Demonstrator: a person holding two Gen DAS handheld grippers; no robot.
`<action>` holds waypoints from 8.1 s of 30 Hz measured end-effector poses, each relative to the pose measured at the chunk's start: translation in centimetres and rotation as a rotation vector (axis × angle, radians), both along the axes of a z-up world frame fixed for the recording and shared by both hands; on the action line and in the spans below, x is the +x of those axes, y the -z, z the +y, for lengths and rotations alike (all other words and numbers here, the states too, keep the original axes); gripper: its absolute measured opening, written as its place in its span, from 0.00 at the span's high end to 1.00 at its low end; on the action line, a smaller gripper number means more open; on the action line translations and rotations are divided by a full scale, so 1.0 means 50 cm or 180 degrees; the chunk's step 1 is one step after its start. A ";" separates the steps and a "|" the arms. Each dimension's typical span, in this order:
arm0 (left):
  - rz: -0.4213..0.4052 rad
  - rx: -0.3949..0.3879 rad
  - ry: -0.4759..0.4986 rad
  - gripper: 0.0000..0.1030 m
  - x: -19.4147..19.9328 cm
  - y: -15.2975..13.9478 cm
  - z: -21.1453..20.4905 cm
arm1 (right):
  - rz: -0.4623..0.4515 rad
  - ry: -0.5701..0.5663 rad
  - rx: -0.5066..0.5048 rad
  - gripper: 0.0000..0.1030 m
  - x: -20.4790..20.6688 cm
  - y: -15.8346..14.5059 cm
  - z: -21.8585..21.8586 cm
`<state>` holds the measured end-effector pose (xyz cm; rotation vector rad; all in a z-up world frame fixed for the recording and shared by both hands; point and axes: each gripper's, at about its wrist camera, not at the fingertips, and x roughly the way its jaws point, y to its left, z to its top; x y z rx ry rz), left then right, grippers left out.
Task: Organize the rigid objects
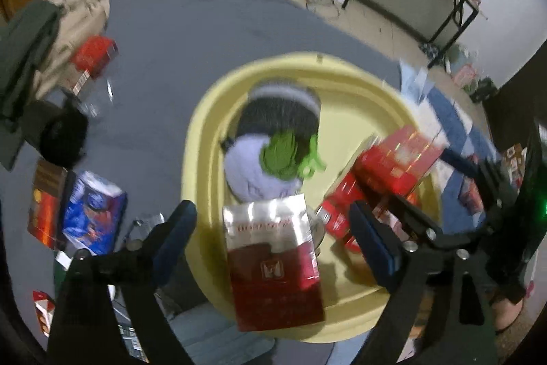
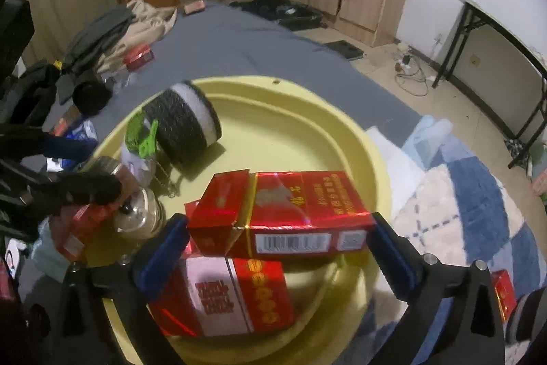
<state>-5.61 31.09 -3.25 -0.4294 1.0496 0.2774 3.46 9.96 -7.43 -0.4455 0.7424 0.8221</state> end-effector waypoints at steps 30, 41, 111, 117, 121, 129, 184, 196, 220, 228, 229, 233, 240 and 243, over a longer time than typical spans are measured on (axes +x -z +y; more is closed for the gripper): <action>-0.0093 0.0418 0.1911 0.02 0.360 0.096 -0.614 | -0.0174 0.1768 0.0569 0.00 0.147 -0.007 -0.619; -0.0261 0.0531 0.1798 0.44 0.348 0.092 -0.607 | -0.0234 0.1643 0.0478 0.34 0.198 0.040 -0.598; -0.0569 0.0949 0.0104 0.00 0.062 -0.104 -0.044 | -0.0347 -0.0020 0.0296 0.00 -0.010 -0.060 -0.065; -0.0741 0.0818 -0.0320 0.00 0.033 -0.198 -0.147 | -0.0334 -0.0162 0.0534 0.00 0.021 -0.112 -0.252; -0.0789 0.0441 -0.0686 0.00 0.008 -0.173 -0.250 | -0.0360 -0.0355 0.0487 0.00 0.077 -0.113 -0.364; -0.0762 0.0957 -0.0894 0.00 -0.054 0.025 -0.471 | -0.0495 -0.0964 0.0664 0.00 0.124 -0.098 -0.422; -0.0119 0.1018 -0.1404 0.00 -0.037 0.204 -0.431 | -0.0427 -0.1796 -0.0408 0.00 0.088 0.111 -0.220; -0.0118 0.1019 -0.1404 0.00 -0.036 0.204 -0.431 | -0.0428 -0.1797 -0.0409 0.00 0.088 0.111 -0.220; -0.0117 0.1018 -0.1403 0.00 -0.036 0.204 -0.431 | -0.0427 -0.1799 -0.0410 0.00 0.088 0.110 -0.220; -0.0116 0.1019 -0.1403 0.00 -0.036 0.204 -0.431 | -0.0425 -0.1799 -0.0410 0.00 0.088 0.110 -0.220; -0.0116 0.1019 -0.1403 0.00 -0.037 0.204 -0.431 | -0.0425 -0.1800 -0.0410 0.00 0.088 0.110 -0.220; -0.0116 0.1018 -0.1403 0.00 -0.036 0.203 -0.431 | -0.0426 -0.1800 -0.0411 0.00 0.087 0.110 -0.220; -0.0116 0.1018 -0.1403 0.00 -0.036 0.203 -0.431 | -0.0426 -0.1800 -0.0411 0.00 0.088 0.111 -0.220; -0.0115 0.1019 -0.1403 0.00 -0.036 0.203 -0.431 | -0.0426 -0.1800 -0.0411 0.00 0.087 0.110 -0.220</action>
